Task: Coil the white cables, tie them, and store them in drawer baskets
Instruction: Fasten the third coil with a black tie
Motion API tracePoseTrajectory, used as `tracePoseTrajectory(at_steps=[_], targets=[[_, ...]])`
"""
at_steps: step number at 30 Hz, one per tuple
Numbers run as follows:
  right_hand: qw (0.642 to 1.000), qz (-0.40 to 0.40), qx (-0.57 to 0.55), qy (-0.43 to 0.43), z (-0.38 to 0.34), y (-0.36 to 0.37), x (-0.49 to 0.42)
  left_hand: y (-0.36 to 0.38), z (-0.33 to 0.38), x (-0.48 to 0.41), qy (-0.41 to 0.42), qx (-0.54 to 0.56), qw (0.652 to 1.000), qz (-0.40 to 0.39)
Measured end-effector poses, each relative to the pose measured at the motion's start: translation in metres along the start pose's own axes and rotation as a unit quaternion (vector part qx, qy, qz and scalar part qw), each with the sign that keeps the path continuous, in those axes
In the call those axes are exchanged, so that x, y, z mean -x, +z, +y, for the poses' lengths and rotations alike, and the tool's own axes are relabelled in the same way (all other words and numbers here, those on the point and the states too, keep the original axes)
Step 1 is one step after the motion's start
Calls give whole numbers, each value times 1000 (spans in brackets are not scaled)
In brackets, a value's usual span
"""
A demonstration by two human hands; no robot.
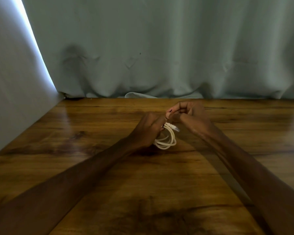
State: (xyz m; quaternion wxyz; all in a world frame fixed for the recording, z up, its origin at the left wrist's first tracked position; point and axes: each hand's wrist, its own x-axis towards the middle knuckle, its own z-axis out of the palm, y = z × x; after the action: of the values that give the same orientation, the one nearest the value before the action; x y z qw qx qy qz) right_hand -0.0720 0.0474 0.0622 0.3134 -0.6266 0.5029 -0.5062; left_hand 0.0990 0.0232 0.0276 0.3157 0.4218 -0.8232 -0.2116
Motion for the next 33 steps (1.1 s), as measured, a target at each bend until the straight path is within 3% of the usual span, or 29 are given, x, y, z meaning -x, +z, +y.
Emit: tracePoseTrajectory(at_steps=[9,13,16,21,25,33], targets=[[984,26,103,-142,-1,7,3,5,-7,2,94,-203,973,55],[976,17,143,-163,-1,11,4,7,-15,2,133,-236,959,80],[973,18,158,-170,1,12,1,9,-15,-1,107,-221,967,72],[992,15,59,-114,5,7,-2,12,-27,-6,111,-216,967,79],[999,-10,-15,-32,10,5,-3,14,-28,0,161,-229,955,94],[991,-74,-70,87,7,0,1,18,-35,-3,242,-244,920,191]])
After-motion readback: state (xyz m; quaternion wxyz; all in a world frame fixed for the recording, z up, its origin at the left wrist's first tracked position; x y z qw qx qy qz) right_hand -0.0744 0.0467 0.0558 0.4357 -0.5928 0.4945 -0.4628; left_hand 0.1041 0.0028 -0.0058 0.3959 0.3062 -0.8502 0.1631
